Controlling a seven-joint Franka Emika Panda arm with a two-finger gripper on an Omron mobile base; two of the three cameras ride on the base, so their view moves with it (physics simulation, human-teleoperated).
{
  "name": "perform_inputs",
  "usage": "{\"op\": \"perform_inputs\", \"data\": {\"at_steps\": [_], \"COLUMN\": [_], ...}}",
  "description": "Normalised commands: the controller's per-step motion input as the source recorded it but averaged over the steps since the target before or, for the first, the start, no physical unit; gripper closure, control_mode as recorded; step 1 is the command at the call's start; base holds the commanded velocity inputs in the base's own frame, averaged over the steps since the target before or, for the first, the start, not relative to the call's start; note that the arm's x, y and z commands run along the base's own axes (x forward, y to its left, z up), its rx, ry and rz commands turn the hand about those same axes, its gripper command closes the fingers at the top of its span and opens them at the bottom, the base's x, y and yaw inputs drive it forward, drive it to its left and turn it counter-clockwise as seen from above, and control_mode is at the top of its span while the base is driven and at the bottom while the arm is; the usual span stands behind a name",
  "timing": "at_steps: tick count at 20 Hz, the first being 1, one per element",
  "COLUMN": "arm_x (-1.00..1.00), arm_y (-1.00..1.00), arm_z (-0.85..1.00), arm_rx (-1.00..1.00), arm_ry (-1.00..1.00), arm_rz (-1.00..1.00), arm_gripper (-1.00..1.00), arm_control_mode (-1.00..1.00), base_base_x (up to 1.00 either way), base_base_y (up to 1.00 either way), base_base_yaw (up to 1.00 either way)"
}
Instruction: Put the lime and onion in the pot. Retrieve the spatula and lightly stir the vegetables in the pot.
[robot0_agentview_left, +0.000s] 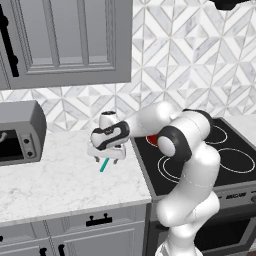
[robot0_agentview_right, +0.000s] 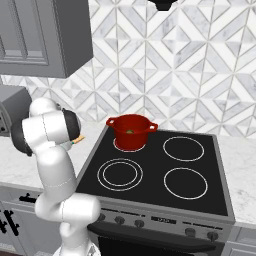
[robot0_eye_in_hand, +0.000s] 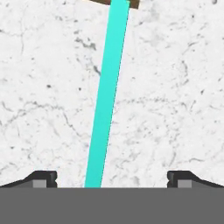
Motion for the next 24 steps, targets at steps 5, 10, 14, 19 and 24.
{"op": "perform_inputs", "data": {"at_steps": [5,10,14,19,24], "arm_x": [-0.11,-0.02,0.0,0.0,0.0], "arm_y": [0.06,0.1,0.11,0.01,0.04], "arm_z": [-0.03,-0.04,-0.06,-0.23,-0.28], "arm_rx": [0.0,0.0,0.0,0.0,-0.03], "arm_ry": [0.05,0.06,0.06,0.01,0.0], "arm_rz": [-0.06,-0.05,-0.03,-0.03,-0.03], "arm_gripper": [-1.0,-1.0,-1.0,-1.0,-1.0], "arm_control_mode": [-1.0,-1.0,-1.0,-1.0,-1.0], "base_base_x": [0.0,0.0,0.0,0.0,0.0], "base_base_y": [0.0,0.0,0.0,0.0,0.0], "base_base_yaw": [0.0,0.0,0.0,0.0,0.0]}}
